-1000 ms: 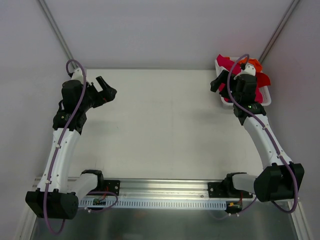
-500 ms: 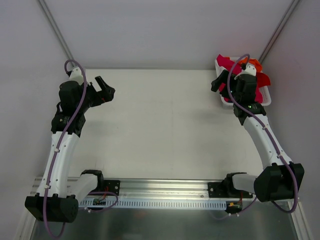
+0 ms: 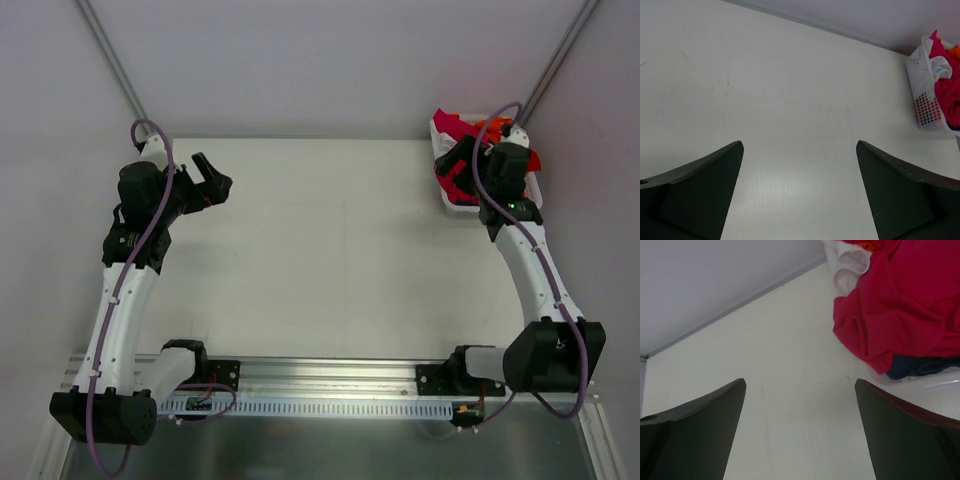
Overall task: Fold and stack the t-shirts
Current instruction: Grab the tshirt from the pile
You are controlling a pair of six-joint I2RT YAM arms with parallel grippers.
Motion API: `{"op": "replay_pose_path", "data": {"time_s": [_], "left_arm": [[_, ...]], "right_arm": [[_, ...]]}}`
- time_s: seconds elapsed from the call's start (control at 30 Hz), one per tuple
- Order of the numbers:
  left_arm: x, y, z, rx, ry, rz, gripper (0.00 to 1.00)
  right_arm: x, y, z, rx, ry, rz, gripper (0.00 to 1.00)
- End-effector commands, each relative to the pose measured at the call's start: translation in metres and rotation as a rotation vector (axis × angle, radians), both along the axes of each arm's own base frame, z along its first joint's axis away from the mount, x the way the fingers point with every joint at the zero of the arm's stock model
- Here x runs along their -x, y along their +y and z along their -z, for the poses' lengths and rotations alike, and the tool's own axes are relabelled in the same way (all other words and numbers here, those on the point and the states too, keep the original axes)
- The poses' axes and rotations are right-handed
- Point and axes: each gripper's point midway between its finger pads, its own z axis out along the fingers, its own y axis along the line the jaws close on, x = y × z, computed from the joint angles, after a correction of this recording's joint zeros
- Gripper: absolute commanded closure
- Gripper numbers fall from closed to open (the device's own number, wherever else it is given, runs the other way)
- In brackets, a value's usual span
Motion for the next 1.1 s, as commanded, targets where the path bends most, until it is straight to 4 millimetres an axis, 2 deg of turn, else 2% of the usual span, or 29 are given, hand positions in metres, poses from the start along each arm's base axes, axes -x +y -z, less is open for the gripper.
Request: {"op": "replay_pose_path", "data": {"time_s": [0.0, 0.03, 0.07, 0.1, 0.13, 0.17, 0.2, 0.23, 0.3, 0.33, 0.43, 0.47, 0.6, 0.63, 0.7, 0.73, 0.87, 1.0, 1.07], "left_arm": [[0.0, -0.002, -0.007, -0.012, -0.04, 0.034, 0.01], [0.0, -0.003, -0.006, -0.011, -0.038, 0.037, 0.01], [0.0, -0.003, -0.004, -0.007, -0.03, 0.041, 0.01], [-0.001, -0.004, -0.003, -0.004, -0.028, 0.045, 0.01], [-0.001, -0.004, -0.003, -0.003, -0.026, 0.044, 0.01], [-0.002, -0.004, -0.002, -0.003, -0.021, 0.044, 0.01], [-0.004, -0.003, 0.001, -0.006, -0.014, 0.039, 0.01], [-0.006, -0.003, 0.0, -0.006, -0.014, 0.034, 0.01], [-0.008, -0.003, 0.002, -0.005, -0.004, 0.034, 0.01], [-0.009, -0.003, 0.003, -0.003, -0.001, 0.033, 0.01], [-0.01, -0.001, 0.006, -0.009, 0.006, 0.027, 0.01], [-0.01, 0.0, 0.006, -0.011, 0.005, 0.021, 0.01], [-0.006, -0.001, 0.006, -0.01, -0.001, 0.023, 0.01], [-0.004, -0.001, 0.006, -0.011, -0.002, 0.025, 0.01], [-0.002, 0.0, 0.006, -0.019, -0.01, 0.026, 0.01], [-0.002, 0.0, 0.007, -0.021, -0.007, 0.023, 0.01], [0.004, 0.0, 0.001, -0.014, -0.028, 0.025, 0.01], [0.007, 0.001, 0.0, -0.017, -0.04, 0.02, 0.01], [0.008, 0.0, 0.001, -0.019, -0.037, 0.024, 0.01]], "right_arm": [[-0.013, -0.019, -0.029, -0.186, -0.015, 0.014, 0.03], [-0.019, -0.039, -0.026, -0.192, -0.002, 0.043, 0.04], [-0.023, -0.049, -0.042, -0.176, -0.028, 0.059, 0.03], [-0.026, -0.066, -0.045, -0.14, -0.025, 0.113, 0.03], [-0.026, -0.081, -0.033, -0.101, 0.041, 0.159, 0.03], [-0.027, -0.092, -0.033, -0.021, 0.062, 0.176, 0.03], [-0.03, -0.104, -0.053, 0.033, 0.043, 0.216, 0.03], [-0.031, -0.113, -0.036, 0.099, 0.121, 0.222, 0.03], [-0.035, -0.123, -0.039, 0.153, 0.155, 0.235, 0.03], [-0.042, -0.125, -0.024, 0.177, 0.194, 0.215, 0.03], [-0.051, -0.124, -0.001, 0.241, 0.254, 0.129, 0.03], [-0.057, -0.125, 0.016, 0.248, 0.297, 0.113, 0.03], [-0.068, -0.138, 0.035, 0.292, 0.362, 0.132, 0.03], [-0.074, -0.139, 0.027, 0.305, 0.342, 0.125, 0.03], [-0.081, -0.141, 0.03, 0.331, 0.346, 0.108, 0.03], [-0.086, -0.142, 0.024, 0.344, 0.326, 0.103, 0.03], [-0.1, -0.142, 0.024, 0.367, 0.313, 0.055, 0.02], [-0.102, -0.14, 0.024, 0.366, 0.303, 0.036, 0.01], [-0.103, -0.139, 0.024, 0.364, 0.303, 0.032, 0.04]]}}
